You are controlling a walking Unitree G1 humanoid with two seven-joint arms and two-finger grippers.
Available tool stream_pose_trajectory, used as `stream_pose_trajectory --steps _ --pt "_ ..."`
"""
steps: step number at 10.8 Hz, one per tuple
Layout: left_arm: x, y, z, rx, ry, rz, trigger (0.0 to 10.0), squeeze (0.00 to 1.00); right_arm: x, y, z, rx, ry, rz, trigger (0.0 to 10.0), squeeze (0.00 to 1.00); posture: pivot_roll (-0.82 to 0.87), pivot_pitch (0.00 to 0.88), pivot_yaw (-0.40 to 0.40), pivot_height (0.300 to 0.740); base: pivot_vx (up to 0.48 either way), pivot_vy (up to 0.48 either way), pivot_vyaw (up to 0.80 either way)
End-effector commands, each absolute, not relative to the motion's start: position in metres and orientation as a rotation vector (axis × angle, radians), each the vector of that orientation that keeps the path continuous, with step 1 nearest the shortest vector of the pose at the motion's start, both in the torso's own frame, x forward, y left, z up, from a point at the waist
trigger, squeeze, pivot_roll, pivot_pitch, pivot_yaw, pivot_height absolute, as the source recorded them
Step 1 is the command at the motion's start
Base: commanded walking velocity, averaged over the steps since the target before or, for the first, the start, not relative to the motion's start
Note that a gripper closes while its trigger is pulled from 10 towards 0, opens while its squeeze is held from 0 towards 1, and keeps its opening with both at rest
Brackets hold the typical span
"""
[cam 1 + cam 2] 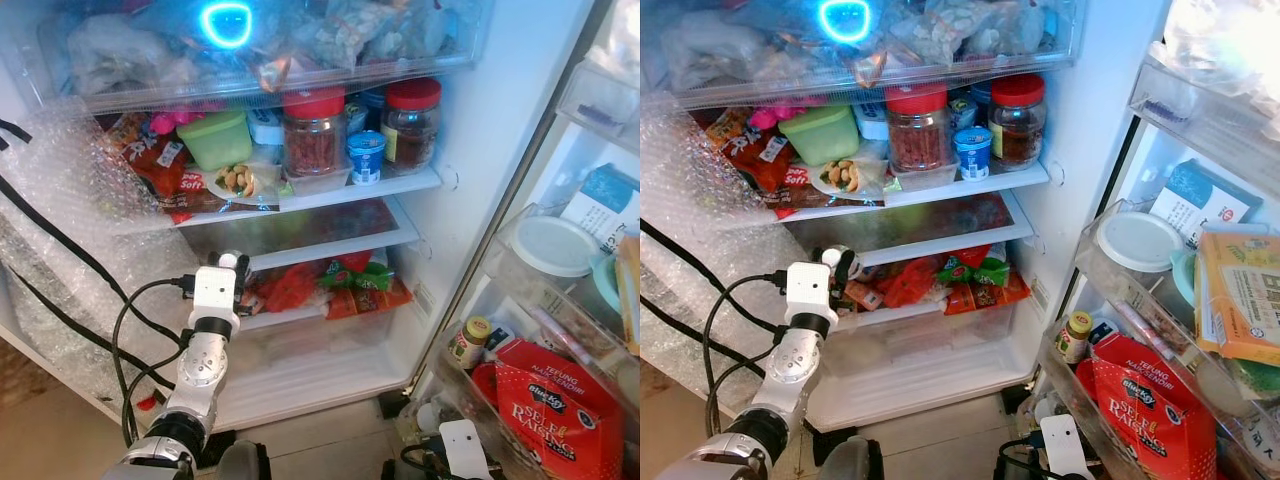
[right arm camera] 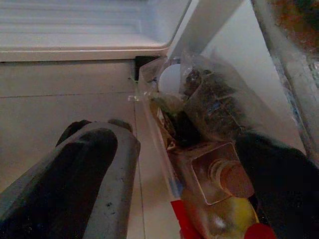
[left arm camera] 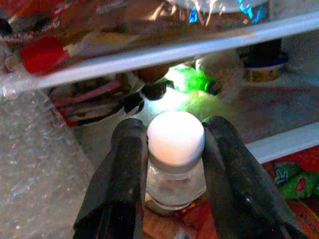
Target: Restocking fridge
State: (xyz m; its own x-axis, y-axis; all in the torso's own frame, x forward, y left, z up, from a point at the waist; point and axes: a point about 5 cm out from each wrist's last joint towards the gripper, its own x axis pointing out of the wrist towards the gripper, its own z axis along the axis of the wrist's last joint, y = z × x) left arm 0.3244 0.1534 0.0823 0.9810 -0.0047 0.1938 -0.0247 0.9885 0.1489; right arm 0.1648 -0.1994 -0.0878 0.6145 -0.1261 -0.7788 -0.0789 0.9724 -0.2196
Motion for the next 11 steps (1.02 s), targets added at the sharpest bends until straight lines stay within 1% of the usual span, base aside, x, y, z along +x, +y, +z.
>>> stream_pose_trajectory --steps 1,5,8,11 --pt "0.326 0.154 0.087 0.145 -0.227 0.022 10.0 0.0 0.147 -0.199 -0.096 -0.239 0.984 -0.02 10.0 0.0 -0.12 0.05 0.021 0.639 0.0 0.0 0.0" --pt "0.335 0.149 0.099 0.155 -0.261 0.005 10.0 0.0 0.147 -0.198 -0.096 -0.234 0.976 -0.022 10.0 0.0 -0.14 0.049 0.018 0.639 0.0 0.0 0.0" --pt "0.339 0.147 0.095 0.158 -0.209 -0.011 10.0 0.0 0.146 -0.199 -0.096 -0.232 0.968 -0.024 10.0 0.0 -0.15 0.054 0.014 0.639 0.0 0.0 0.0" --pt "0.337 0.149 0.095 0.161 -0.227 0.007 10.0 0.0 0.148 -0.198 -0.095 -0.234 0.962 -0.013 10.0 0.0 -0.14 0.053 0.01 0.639 0.0 0.0 0.0"
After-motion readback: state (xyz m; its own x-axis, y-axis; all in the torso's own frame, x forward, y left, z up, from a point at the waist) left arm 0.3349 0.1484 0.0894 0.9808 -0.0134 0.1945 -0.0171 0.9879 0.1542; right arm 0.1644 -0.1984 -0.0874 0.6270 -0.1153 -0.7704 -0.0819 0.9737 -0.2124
